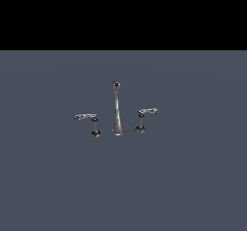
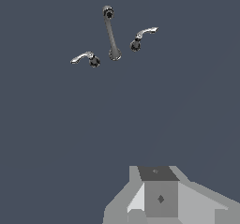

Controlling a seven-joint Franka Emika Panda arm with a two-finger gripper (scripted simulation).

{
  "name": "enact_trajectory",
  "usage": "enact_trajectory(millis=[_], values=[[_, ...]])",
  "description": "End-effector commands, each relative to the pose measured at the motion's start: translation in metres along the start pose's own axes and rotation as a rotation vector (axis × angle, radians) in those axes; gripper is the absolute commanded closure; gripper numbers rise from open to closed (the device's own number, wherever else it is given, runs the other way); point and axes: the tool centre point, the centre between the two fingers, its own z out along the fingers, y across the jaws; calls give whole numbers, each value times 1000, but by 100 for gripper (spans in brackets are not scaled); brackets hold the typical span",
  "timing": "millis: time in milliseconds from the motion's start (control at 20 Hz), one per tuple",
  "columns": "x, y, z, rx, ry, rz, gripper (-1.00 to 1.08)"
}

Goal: Turn on the faucet by rotating a designated handle.

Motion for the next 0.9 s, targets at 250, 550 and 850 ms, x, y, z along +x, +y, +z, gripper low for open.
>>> enact_trajectory(millis=[250,550,850], values=[[13,-34,41,8,2,156,108],[27,-61,75,15,3,282,108],[46,-86,108,22,4,406,108]])
